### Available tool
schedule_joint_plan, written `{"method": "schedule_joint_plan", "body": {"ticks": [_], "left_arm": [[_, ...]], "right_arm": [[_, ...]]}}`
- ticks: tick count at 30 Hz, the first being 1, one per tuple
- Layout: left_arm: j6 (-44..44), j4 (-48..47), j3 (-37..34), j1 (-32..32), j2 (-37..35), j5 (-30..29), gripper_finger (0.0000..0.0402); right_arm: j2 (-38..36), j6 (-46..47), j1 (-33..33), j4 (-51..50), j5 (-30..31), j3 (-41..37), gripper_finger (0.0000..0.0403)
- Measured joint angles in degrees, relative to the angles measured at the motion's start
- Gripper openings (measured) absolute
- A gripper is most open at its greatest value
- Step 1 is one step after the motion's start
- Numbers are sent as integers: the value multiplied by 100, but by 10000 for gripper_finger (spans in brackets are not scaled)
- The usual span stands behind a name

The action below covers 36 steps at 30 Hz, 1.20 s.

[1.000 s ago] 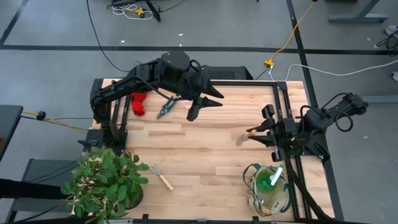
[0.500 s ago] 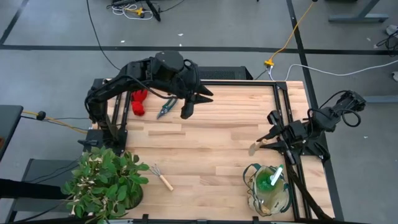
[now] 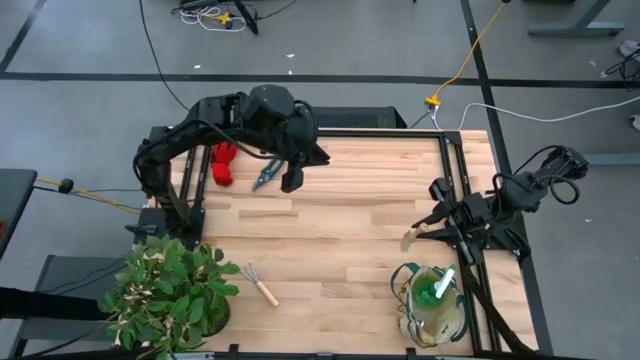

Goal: Pick & Place Garden tools in Gardening bag
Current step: Put the brown trowel into the white gardening bag

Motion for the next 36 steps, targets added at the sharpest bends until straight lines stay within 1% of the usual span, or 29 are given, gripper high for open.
{"method": "schedule_joint_plan", "body": {"ticks": [7,14,18,24,27,33,36], "left_arm": [[70,-371,0,-2,0,-25,32],[103,-477,0,-57,0,1,6],[125,-624,-2,-81,-29,-20,8],[232,-640,-8,-156,-234,-285,5],[249,-711,0,-190,-458,-566,5],[223,-733,7,-184,-730,-788,4],[214,-828,1,-184,-835,-808,3]], "right_arm": [[0,221,0,-28,0,1,68],[0,221,0,-28,0,0,68],[2,219,0,-28,1,1,68],[2,219,0,-28,2,-1,68],[4,219,0,-28,2,1,68],[6,216,-4,-35,2,1,68],[4,214,-4,-34,4,1,68]]}}
